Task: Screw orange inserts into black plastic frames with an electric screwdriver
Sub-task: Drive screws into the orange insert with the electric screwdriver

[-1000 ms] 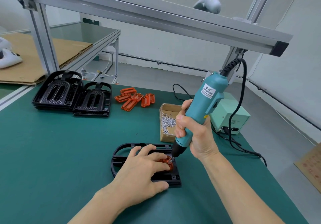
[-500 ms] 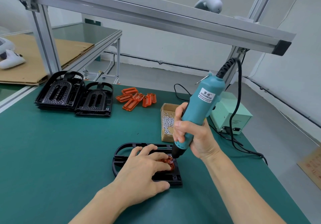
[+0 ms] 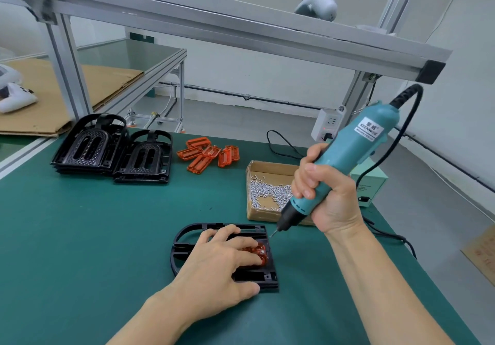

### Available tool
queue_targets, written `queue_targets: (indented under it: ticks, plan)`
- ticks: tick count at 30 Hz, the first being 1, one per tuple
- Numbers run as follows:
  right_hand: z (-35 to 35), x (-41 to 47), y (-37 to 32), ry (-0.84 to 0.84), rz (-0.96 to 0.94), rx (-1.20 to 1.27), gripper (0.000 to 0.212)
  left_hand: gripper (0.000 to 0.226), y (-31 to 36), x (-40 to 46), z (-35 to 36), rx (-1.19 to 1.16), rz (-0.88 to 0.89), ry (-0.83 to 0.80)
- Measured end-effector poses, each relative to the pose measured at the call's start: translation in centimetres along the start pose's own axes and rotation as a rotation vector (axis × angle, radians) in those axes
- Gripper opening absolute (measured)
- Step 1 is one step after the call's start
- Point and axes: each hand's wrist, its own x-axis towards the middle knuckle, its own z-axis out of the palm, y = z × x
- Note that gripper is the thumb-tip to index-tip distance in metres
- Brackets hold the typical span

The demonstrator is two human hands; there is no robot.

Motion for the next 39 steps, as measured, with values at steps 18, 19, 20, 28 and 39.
queue_targets:
  ticks: [18,19,20,28,39]
  plan:
    - [-2.3,-4.2,-1.1,0.601,-0.318,0.082,0.026,0.016,0.1,8.2,-4.7,-0.214,-0.166,0.189]
    - [-2.2,-4.2,-1.1,0.603,-0.318,0.082,0.024,0.018,-0.2,9.5,-4.4,-0.157,-0.195,0.177]
    - [-2.1,-4.2,-1.0,0.605,-0.314,0.083,0.022,0.019,-0.5,10.7,-4.1,-0.088,-0.21,0.152]
    - [-2.2,-4.0,-0.8,0.605,-0.277,0.074,0.017,0.014,-0.9,15.7,-2.0,0.32,-0.221,-0.073]
    - [-2.1,-3.9,-0.2,0.6,-0.257,0.079,0.019,0.014,-0.8,16.0,-1.9,0.345,-0.204,-0.133]
